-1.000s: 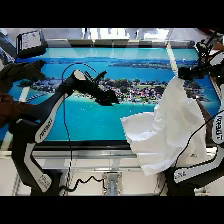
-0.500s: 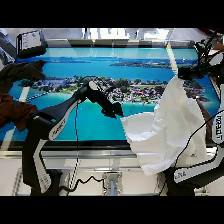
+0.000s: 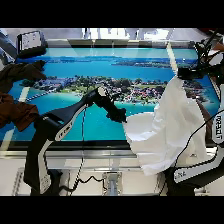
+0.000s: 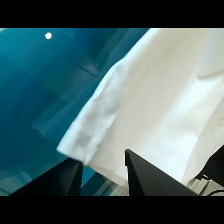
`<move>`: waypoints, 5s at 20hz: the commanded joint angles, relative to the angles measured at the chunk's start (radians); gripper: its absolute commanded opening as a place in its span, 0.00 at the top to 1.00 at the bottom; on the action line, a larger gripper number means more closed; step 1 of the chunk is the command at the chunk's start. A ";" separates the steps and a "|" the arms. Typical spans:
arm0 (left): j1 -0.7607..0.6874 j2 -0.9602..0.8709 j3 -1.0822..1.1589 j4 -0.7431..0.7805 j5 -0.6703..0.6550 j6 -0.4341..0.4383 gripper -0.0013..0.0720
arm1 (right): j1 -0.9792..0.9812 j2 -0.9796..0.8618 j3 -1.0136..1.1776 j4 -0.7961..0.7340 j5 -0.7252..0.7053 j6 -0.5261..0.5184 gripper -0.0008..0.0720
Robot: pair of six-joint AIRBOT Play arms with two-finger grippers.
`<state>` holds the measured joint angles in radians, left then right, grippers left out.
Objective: Fold the shirts.
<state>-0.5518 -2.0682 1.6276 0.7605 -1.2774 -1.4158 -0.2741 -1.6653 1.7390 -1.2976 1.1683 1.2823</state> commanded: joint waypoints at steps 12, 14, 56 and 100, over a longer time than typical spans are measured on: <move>0.013 -0.004 0.158 -0.077 0.154 0.113 0.96 | 0.000 0.000 0.002 0.051 0.005 -0.018 0.95; 0.063 -0.004 0.303 -0.063 0.139 0.114 0.96 | 0.000 0.006 0.004 0.095 -0.008 -0.061 0.95; 0.651 0.891 0.032 0.444 -0.074 0.143 0.96 | 0.253 0.365 0.113 -0.341 0.249 0.035 0.95; 0.756 0.179 -0.144 0.062 0.125 0.197 0.96 | -0.073 -0.242 -0.264 0.503 0.012 -0.109 0.95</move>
<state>0.2001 -1.8641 1.4895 0.8577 -1.1717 -1.1835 -0.3405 -1.8786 1.5108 -0.8402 1.1946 1.1347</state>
